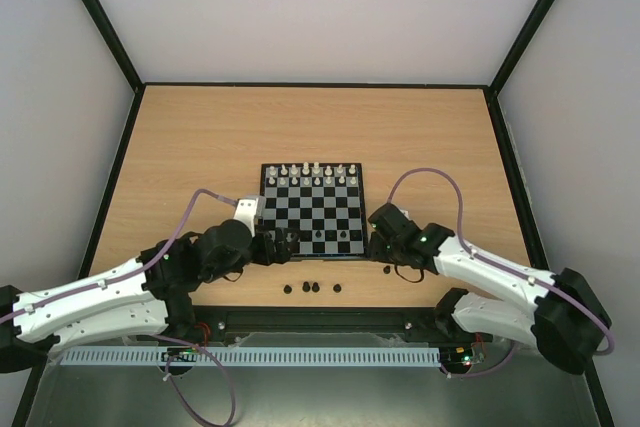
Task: Set up the chess pieces on the board
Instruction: Pick up the chess piece at the center of the board.
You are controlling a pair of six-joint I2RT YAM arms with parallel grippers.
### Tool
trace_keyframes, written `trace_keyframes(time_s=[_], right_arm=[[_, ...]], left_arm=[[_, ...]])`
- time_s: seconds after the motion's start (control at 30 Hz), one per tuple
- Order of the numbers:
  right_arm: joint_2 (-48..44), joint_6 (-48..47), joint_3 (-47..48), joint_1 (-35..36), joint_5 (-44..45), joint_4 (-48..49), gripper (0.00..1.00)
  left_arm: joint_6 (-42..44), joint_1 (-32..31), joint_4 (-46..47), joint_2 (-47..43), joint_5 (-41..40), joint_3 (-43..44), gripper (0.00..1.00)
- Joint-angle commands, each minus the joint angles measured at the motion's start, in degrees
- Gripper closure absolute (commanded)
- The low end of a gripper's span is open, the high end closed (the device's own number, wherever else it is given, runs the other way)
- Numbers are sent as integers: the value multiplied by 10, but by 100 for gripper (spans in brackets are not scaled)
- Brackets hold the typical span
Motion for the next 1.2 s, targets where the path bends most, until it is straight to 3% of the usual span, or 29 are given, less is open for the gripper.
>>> trace_keyframes(time_s=[0.0, 0.23, 0.47, 0.87, 1.17], right_arm=[[50, -1, 32, -3, 21, -40, 60], [42, -4, 43, -2, 22, -54, 56], [37, 5, 42, -1, 26, -72, 65], [166, -31, 112, -2, 67, -81, 64], [210, -38, 115, -2, 81, -81, 65]], left_arm=[[11, -4, -36, -8, -33, 10, 1], [15, -4, -41, -35, -16, -3, 1], [16, -4, -28, -77, -11, -27, 1], [22, -4, -36, -70, -28, -33, 1], [39, -4, -43, -61, -30, -15, 1]])
